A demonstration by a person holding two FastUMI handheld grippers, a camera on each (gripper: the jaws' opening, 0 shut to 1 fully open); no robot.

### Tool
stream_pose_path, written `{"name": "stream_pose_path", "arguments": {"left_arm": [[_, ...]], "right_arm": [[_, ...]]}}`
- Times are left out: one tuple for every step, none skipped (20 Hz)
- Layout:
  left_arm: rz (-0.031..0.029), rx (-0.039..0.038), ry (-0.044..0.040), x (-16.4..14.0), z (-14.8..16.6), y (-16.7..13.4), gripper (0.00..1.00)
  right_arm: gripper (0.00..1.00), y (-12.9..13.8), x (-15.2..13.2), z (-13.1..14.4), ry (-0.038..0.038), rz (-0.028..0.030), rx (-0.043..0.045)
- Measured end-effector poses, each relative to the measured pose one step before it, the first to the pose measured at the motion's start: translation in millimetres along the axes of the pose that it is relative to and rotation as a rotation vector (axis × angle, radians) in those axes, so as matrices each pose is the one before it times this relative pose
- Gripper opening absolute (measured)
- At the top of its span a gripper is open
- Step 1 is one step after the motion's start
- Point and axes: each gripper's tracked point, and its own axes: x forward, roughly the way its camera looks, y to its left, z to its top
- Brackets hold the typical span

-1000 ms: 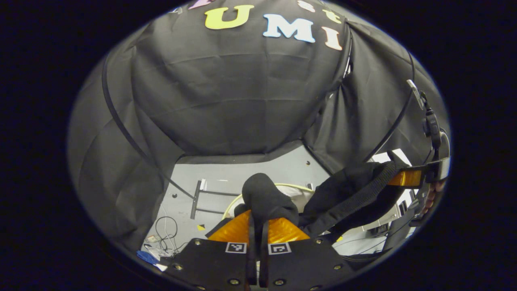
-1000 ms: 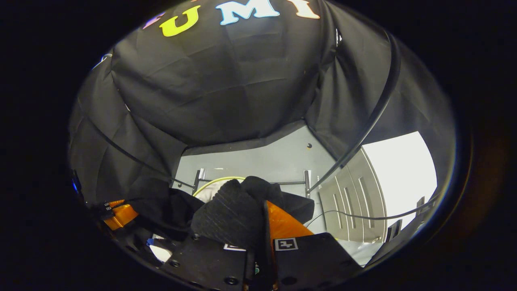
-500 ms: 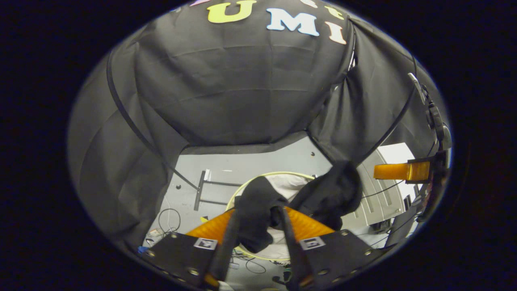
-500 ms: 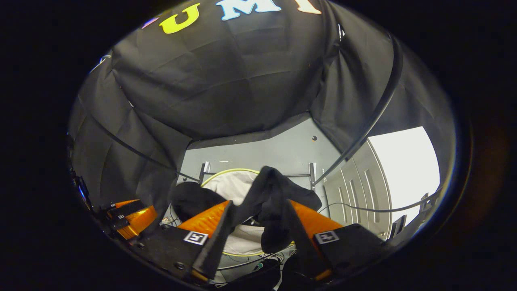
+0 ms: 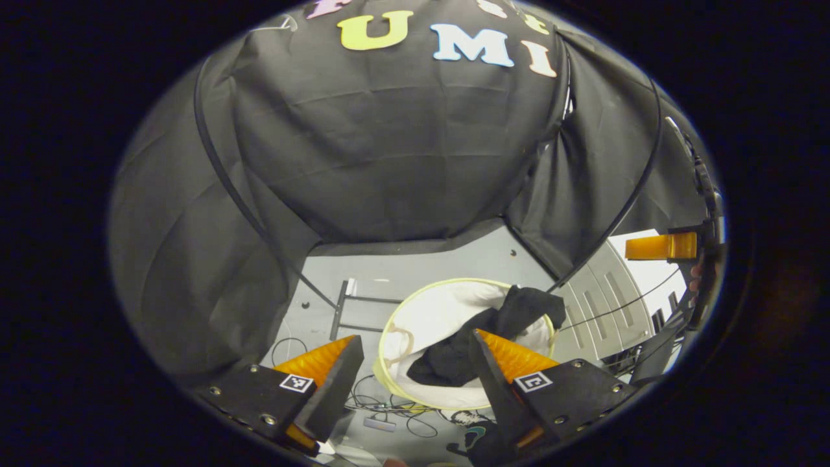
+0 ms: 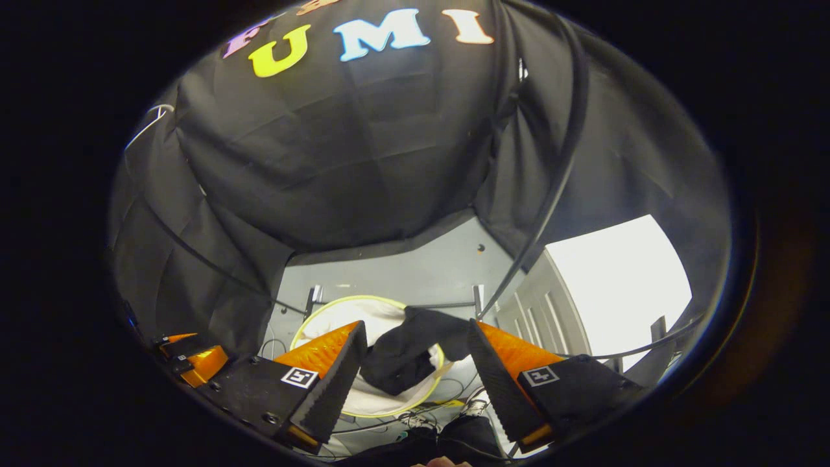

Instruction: Grasp the clothes on the hanger with both hands and then place them into the laundry hamper below.

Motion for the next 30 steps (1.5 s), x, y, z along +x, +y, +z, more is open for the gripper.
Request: {"name": "stream_pose_path", "arguments": {"left_arm": [[0.00686,-0.00345,-0.01940,-10.16,8.60,0.92,0.96],[0.00763,-0.00250,-0.02009,-11.22,9.85,-0.38,0.96],[0.01168,-0.00276,-0.02325,-9.91,12.32,0.06,0.96],[0.01321,-0.00311,-0.02799,-11.06,13.07,-0.71,0.96],[0.01220,-0.00479,-0.03178,-9.96,16.32,-1.61,0.96],[0.01061,-0.00604,-0.03369,-9.79,18.87,-3.25,0.96],[0.01252,-0.00536,-0.03419,-9.22,19.43,-4.91,0.96],[0.02586,-0.00434,-0.04018,-5.86,18.08,-3.42,0.96],[0.03125,-0.00247,-0.04663,-4.95,18.31,-2.80,0.96],[0.01152,0.00573,-0.04388,-5.20,15.49,-7.66,0.95],[0.01134,0.01067,-0.04518,-7.31,20.75,-7.34,0.95],[0.00732,0.00610,-0.04112,-6.20,19.56,-9.50,0.95],[-0.00462,-0.00074,-0.03984,-5.81,22.39,-10.52,0.95],[-0.00767,-0.00329,-0.03919,-2.33,17.23,-9.96,0.95],[-0.00466,-0.00839,-0.03317,-2.45,16.83,-5.49,0.95],[-0.00417,-0.00506,-0.03879,-2.92,12.30,-8.70,0.95],[-0.00068,-0.00154,-0.04488,-5.15,18.00,-7.41,0.95],[0.00247,-0.00020,-0.05654,-4.81,22.39,-8.07,0.95],[-0.00008,-0.00161,-0.04092,-3.33,17.47,-5.77,0.95],[-0.00175,-0.00224,-0.03590,-1.93,20.89,-6.37,0.95],[-0.00116,0.00012,-0.02600,-1.72,15.61,-4.22,0.95],[0.00061,0.00593,-0.01941,-0.42,15.53,-4.56,0.94],[-0.00209,0.01053,-0.01706,-0.62,14.32,-3.84,0.94],[-0.00421,0.01497,-0.01463,-5.14,7.83,-12.03,0.94],[-0.00291,0.00700,-0.01416,-2.11,8.51,-6.79,0.94],[-0.00523,-0.00284,-0.01139,-7.80,2.93,-8.43,0.94],[-0.00463,-0.01596,-0.00931,-3.55,6.34,-6.17,0.94],[-0.00408,-0.02118,-0.00632,-3.40,7.23,-7.86,0.94],[-0.00108,-0.02256,-0.00878,-2.74,8.78,-7.36,0.94],[0.00069,-0.01912,-0.00954,-0.46,14.17,-3.04,0.94]], "right_arm": [[0.98,-11.51,-7.96,8.46,-0.03148,-0.01916,0.01158],[0.98,-10.38,-8.22,11.20,-0.03220,-0.01590,0.01196],[0.98,-10.32,-6.45,11.24,-0.03365,-0.01632,0.01204],[0.98,-10.59,-7.14,14.27,-0.03527,-0.01569,0.01083],[0.98,-11.14,-7.84,12.61,-0.03612,-0.01402,0.01052],[0.98,-9.73,-6.25,14.20,-0.03607,-0.01190,0.01068],[0.98,-9.30,-4.66,12.72,-0.03599,-0.00696,0.00819],[0.98,-8.51,-5.33,14.43,-0.03289,-0.00573,0.00847],[0.98,-7.86,-4.92,12.73,-0.03390,-0.00660,0.00870],[0.98,-8.53,-5.83,13.14,-0.03077,-0.00887,0.01014],[0.98,-6.53,-5.55,11.50,-0.02797,-0.00517,0.01162],[0.98,-5.17,-5.37,12.28,-0.02715,0.00212,0.01421],[0.98,-4.23,-2.77,12.13,-0.03011,0.00909,0.01217],[0.98,-3.01,-3.16,14.61,-0.03410,0.00900,0.00412],[1.00,-4.14,-1.81,11.69,-0.03241,0.00803,-0.00382],[0.98,-4.91,-1.47,12.82,-0.03454,0.00550,-0.00948],[0.93,-3.84,-1.96,10.73,-0.03047,0.00879,-0.01027],[0.98,-1.17,-1.44,12.09,-0.02944,0.00669,-0.00815],[0.98,-0.88,-1.82,12.05,-0.03358,0.00773,-0.00829],[0.98,-0.70,-1.94,11.00,-0.02908,0.00761,-0.00620],[0.98,-1.87,-1.12,7.91,-0.02289,0.01007,-0.00396],[0.93,-0.13,-2.50,9.89,-0.02327,0.01118,-0.00200],[0.98,-1.32,-1.81,11.53,-0.02888,0.01049,-0.00023],[0.98,-1.88,-0.63,12.19,-0.03306,0.00897,0.00141],[0.98,-1.65,0.62,11.01,-0.03162,0.00847,0.00440],[0.92,-1.82,-0.55,10.63,-0.02824,0.00718,0.00716],[0.92,-0.88,-0.44,7.41,-0.01566,0.01117,0.00393],[0.98,-1.47,0.48,4.11,-0.00193,0.00535,-0.00227],[0.98,-2.66,0.72,1.96,0.00630,0.00360,-0.00720],[0.98,-0.44,-1.08,2.71,0.00455,0.01076,-0.00636]]}}
